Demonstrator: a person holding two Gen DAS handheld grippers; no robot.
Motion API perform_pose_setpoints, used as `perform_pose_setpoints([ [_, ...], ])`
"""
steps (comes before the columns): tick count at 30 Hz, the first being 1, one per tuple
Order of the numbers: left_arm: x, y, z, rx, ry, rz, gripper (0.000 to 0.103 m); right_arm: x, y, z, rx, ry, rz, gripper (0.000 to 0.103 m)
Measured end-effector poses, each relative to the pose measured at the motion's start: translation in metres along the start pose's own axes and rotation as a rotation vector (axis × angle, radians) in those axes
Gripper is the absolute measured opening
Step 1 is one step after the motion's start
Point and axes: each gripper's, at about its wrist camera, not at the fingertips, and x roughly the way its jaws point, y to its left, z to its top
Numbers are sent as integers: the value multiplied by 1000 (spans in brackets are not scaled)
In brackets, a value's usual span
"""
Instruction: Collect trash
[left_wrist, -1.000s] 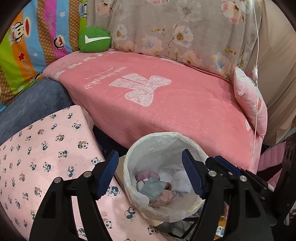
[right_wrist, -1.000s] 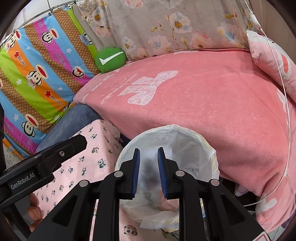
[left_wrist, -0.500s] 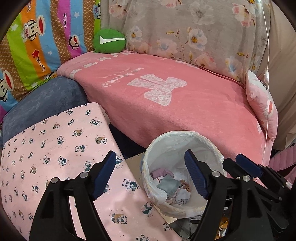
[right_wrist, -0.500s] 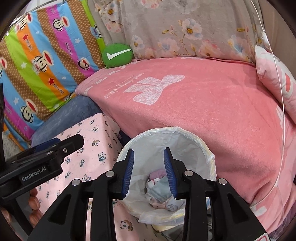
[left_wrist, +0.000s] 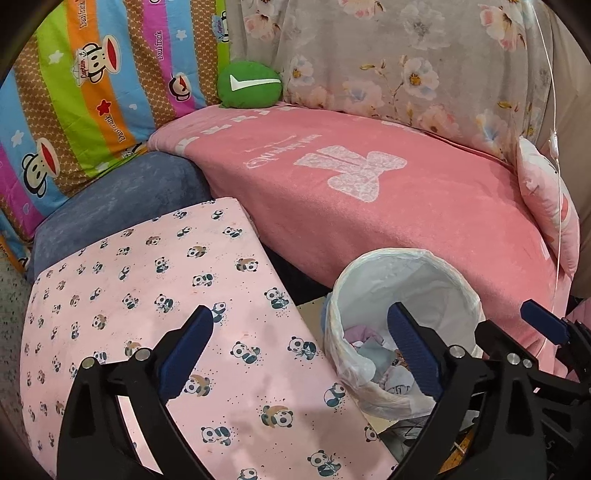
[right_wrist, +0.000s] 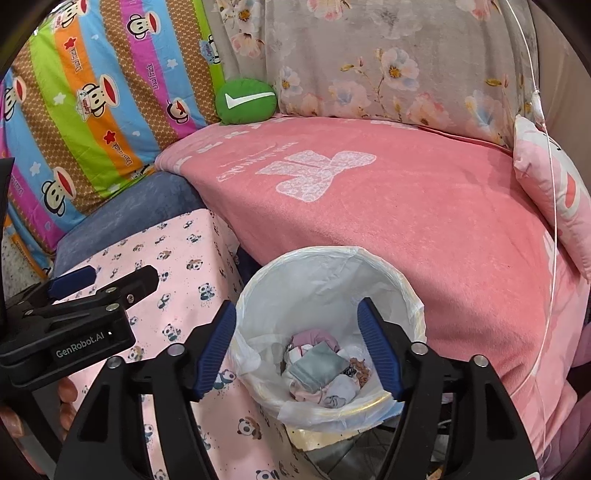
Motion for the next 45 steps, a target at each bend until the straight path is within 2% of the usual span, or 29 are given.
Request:
perform_pose_setpoints([
  [7, -3, -2, -9, 22, 0, 32, 93, -2, 2, -9, -25, 9, -21, 86],
  [10, -4, -2, -14, 20, 3, 39, 93, 0, 2, -14, -37, 12, -35, 87],
  [15, -2, 1, -19, 5, 14, 52, 93, 1, 1, -19, -44, 11, -35, 99],
  [35, -1, -6, -38, -21, 26, 119, 95, 1, -7, -42, -56, 19, -73, 99],
  [45, 1, -9, -47, -25, 57, 121, 95, 0, -8, -47, -63, 23, -85, 99],
])
